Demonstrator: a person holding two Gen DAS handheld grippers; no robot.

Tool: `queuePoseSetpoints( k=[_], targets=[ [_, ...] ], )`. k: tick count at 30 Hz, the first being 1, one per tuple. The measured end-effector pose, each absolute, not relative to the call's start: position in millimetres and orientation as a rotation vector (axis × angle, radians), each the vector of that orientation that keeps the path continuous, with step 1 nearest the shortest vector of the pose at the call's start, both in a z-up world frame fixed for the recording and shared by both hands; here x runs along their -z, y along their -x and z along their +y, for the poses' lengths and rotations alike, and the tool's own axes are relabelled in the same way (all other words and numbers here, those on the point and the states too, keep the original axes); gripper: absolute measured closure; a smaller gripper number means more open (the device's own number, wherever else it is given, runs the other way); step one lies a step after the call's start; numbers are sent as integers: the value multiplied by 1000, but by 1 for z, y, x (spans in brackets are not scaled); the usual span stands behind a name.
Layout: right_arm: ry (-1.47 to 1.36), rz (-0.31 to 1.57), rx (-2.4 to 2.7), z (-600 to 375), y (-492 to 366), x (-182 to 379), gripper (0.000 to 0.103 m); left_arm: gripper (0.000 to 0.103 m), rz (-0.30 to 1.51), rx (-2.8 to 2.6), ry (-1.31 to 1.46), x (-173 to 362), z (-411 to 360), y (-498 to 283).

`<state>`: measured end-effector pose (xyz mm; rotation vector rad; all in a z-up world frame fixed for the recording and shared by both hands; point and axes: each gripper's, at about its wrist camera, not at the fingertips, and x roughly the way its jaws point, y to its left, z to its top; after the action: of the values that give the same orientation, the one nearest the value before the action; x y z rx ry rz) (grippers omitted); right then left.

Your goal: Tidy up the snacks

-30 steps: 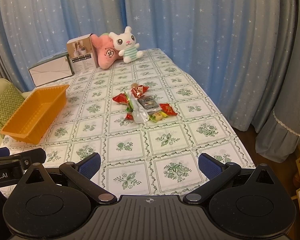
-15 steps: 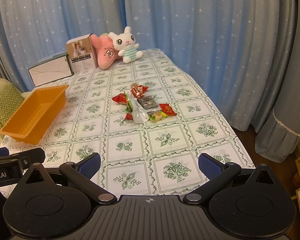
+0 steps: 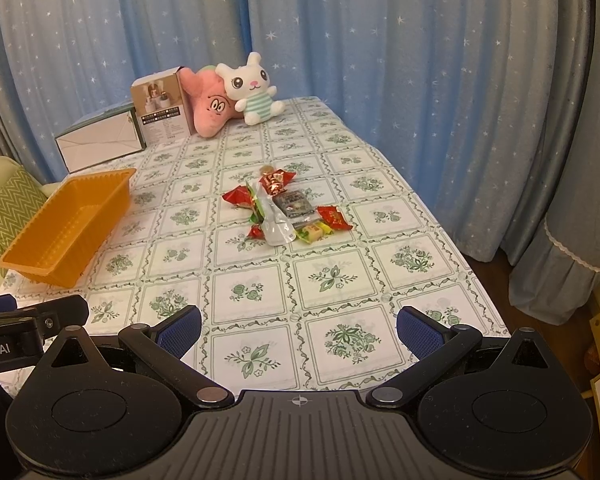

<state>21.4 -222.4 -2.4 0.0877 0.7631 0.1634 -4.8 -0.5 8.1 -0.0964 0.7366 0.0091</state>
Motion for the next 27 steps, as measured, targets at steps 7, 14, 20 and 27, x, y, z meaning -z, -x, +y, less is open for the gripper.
queuePoseSetpoints(
  k=[7, 14, 20, 27],
  targets=[
    [-87, 762, -163, -222, -21, 2, 0, 0, 737, -9, 97, -8, -1, 5],
    [-87, 763, -163, -222, -22, 3, 0, 0, 737, -9, 97, -8, 0, 5],
    [-88, 764, -162, -222, -22, 3, 0, 0, 735, -7, 99, -8, 0, 6],
    [-98, 744, -148, -228, -23, 5, 0, 0, 718, -5, 120, -11, 5, 0]
  ],
)
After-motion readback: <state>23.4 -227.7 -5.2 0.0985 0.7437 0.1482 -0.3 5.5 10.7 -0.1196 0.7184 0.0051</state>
